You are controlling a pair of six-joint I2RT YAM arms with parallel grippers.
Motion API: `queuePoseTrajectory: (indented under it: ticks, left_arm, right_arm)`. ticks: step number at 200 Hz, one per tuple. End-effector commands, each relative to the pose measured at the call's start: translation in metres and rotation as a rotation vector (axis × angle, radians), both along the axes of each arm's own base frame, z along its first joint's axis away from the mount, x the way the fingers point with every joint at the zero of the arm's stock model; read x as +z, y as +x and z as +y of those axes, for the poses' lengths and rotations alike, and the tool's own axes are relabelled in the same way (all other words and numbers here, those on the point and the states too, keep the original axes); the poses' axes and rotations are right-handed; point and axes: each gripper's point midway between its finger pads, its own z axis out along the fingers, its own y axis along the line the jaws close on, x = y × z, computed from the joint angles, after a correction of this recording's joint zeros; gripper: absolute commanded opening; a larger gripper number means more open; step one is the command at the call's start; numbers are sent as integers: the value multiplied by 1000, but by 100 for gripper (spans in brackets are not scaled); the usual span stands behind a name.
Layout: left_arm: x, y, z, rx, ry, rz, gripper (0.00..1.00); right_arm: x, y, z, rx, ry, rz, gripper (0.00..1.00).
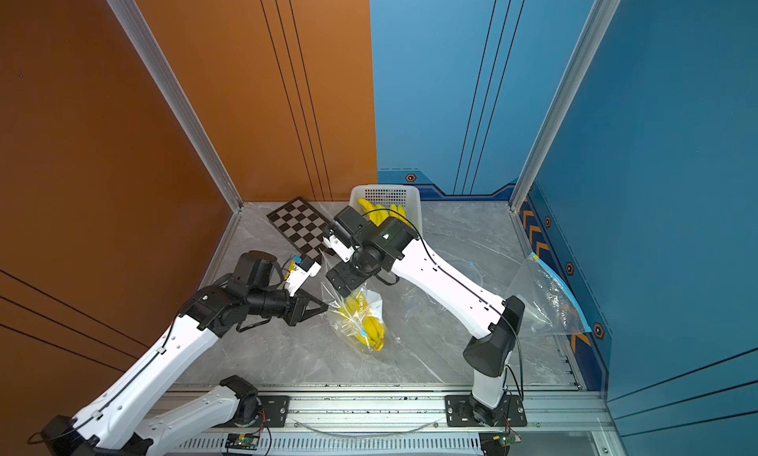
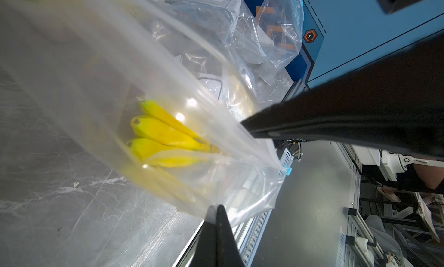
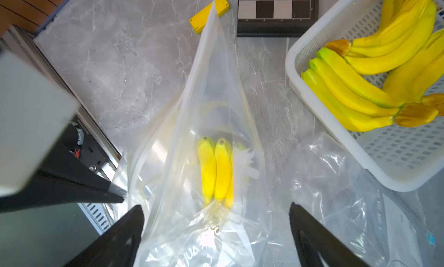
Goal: Open the zip-top bag and take out the banana
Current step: Open the zipper of the food storage bag at the center of the board.
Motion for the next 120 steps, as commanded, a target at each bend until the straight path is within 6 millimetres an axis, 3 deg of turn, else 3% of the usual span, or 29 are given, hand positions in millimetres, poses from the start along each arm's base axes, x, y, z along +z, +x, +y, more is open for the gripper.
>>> queuePoseTrajectory:
  ticks: [1,31,50,71,105,111,120]
  left_arm:
    - [8,1,-1,-14,-9,-37,0]
    - [8,2,-3,-13,-19,-36,0]
    - [7,2,-3,-13,-18,-33,0]
    - [6,3,-2,-6,-12,-39,0]
    - [3,10,7,48,11,-45,0]
    - [2,10,7,48,12,-44,0]
    - [3,9,6,40,10,-44,0]
  right_arm:
    - [-13,-17,-28,6,-140,56,95]
    - [-29,-25,-32,-16,-216,79,92]
    - [-26,-20,-28,-31,-207,61,72]
    - [-19,-16,-25,-37,-188,42,60]
    - [-26,-24,-45,-50,-229,79,49]
    - [-27,-24,-48,-52,-234,76,44]
    - [-27,-24,-49,-53,-225,76,28]
